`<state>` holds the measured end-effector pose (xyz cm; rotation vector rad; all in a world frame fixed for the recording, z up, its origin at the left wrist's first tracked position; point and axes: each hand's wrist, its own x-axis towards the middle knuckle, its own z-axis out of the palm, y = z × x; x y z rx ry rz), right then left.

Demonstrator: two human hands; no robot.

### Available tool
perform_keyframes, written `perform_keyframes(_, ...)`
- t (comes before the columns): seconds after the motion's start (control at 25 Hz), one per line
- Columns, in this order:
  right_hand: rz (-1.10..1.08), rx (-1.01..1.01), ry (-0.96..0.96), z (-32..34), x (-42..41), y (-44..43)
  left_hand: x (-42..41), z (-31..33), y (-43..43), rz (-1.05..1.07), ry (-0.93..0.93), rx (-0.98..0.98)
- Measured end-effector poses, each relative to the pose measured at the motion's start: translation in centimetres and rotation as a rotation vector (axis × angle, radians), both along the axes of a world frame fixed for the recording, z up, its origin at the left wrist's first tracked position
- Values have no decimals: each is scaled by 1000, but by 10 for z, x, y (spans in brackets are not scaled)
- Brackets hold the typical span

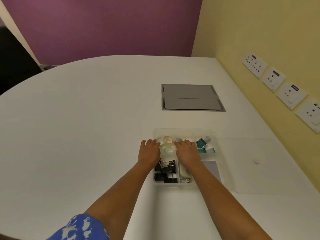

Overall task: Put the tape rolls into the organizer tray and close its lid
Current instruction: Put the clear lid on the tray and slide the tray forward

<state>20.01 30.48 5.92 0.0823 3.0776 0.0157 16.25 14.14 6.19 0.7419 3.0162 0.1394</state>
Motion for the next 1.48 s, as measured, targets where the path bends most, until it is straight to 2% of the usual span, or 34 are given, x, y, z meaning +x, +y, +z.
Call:
perform_keyframes(0.36, -67, -26, 84, 5, 22, 54, 10, 5, 63, -24, 14, 65)
perform_keyframes(0.68, -183, -72, 183, 3, 53, 215, 36, 6, 233, -51, 25, 216)
perform_keyframes(0.96, -400, -31, 37, -20, 96, 343, 65, -14, 330, -18, -104, 240)
perform_keyframes(1.2, -538, -33, -6, -40, 111, 388, 74, -33, 361, 241, -340, 254)
perform_keyframes(1.36, -633, -62, 27, -46, 107, 400, 75, -41, 370, 451, -384, 317)
perform_keyframes(1.48, -672, -86, 61, -48, 101, 402, 73, -40, 378, 588, -400, 286)
